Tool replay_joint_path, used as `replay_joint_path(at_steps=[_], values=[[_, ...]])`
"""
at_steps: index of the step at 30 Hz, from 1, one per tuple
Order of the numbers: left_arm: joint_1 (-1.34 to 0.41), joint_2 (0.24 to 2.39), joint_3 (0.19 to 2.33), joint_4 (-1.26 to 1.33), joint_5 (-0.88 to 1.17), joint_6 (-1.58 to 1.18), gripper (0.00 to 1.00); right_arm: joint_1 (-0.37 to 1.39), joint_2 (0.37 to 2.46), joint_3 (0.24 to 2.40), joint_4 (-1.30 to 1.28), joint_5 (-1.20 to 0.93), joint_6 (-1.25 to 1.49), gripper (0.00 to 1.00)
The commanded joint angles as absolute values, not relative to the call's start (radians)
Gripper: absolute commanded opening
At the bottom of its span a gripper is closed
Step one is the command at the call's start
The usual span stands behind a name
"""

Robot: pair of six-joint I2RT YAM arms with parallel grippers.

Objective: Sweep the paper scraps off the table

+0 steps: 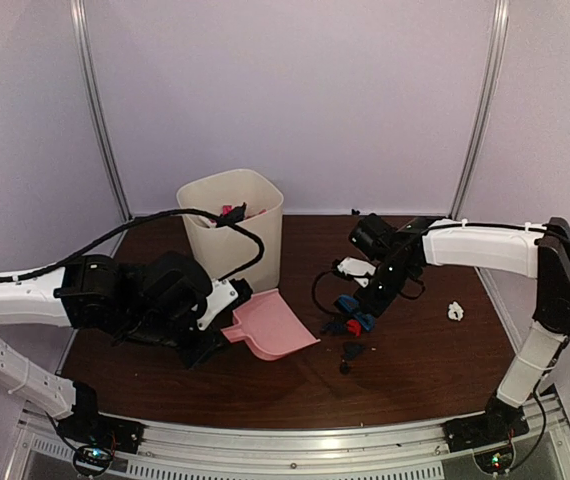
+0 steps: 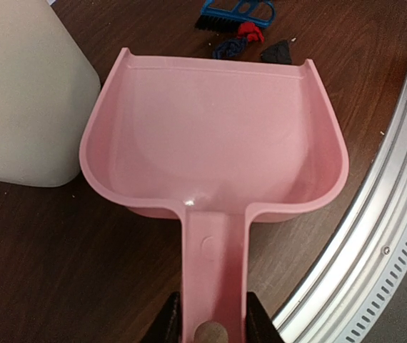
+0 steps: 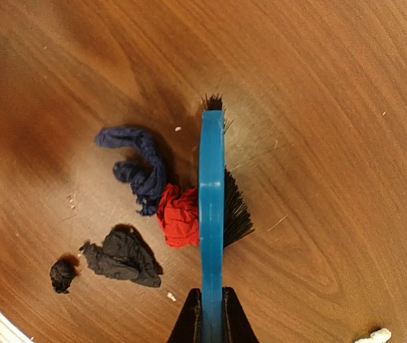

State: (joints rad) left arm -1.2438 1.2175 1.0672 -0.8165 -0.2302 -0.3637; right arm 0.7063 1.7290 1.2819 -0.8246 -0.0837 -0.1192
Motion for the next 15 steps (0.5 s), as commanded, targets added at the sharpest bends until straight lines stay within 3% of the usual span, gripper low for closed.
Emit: replay_joint_path(at_steps=[1,7,15], values=[[-1.249,1.203,1.063,-0.773,-0.248,-0.346,0.0,0.735,1.68,1.218,-0.94,-0.163,-0.084,0.0],[-1.248,1.205,1.065,-0.773,-0.242,-0.348,0.0,0.753,1.589,1.215,-0.953,-0.224,-0.059,0.0],[-1.249,1.224,1.083,-0.764,-0.234,-0.327,0.0,0.62,1.575,1.333,-0.942,-0.06,0.082,0.0]])
